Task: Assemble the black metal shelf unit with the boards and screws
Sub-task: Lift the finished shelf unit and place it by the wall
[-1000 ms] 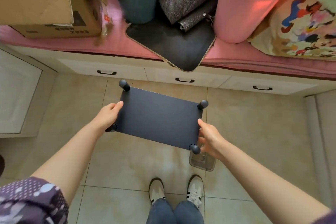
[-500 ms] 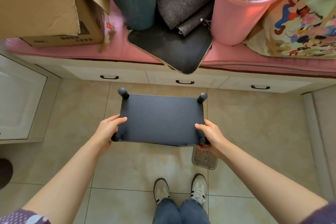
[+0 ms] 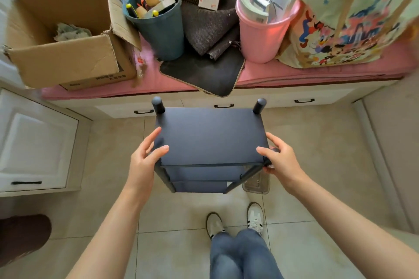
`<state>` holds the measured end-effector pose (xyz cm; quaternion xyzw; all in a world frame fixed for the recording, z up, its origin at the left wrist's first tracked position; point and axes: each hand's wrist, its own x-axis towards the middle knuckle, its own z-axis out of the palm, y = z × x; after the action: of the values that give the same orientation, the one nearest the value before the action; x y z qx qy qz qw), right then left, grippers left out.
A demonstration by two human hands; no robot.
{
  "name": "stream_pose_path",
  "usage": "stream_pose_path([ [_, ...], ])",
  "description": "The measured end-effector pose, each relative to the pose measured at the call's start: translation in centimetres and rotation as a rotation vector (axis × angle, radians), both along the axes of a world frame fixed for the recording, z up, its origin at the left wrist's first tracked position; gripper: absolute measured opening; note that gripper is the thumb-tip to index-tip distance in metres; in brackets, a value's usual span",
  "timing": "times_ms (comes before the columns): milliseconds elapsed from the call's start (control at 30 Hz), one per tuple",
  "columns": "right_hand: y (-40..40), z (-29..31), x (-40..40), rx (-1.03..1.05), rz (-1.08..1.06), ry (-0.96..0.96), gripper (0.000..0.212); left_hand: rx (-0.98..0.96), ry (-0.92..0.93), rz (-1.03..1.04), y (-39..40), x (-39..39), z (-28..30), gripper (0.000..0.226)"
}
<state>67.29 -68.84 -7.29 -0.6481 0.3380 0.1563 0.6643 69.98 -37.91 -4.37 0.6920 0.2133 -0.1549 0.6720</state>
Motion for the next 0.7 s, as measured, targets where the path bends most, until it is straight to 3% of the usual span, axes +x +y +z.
stream_pose_path([
  [133,-1.7,4.1,-3.9,-0.031,-0.121,-0.050,0.055,0.126,-0.073,-0.052,-3.0,-2.8,3.8,0.036],
  [333,-6.0,7.5,-8.6,-0.120,-0.262,-0.111,0.053,0.146,-0.084,-0.021,-8.6,-5.4,6.3,0.031],
  [700,-20.8,10.4,-16.1,-0.243,-0.450,-0.119,0.011,0.034,-0.078,-0.233,-25.1,-7.7,8.6,0.025],
])
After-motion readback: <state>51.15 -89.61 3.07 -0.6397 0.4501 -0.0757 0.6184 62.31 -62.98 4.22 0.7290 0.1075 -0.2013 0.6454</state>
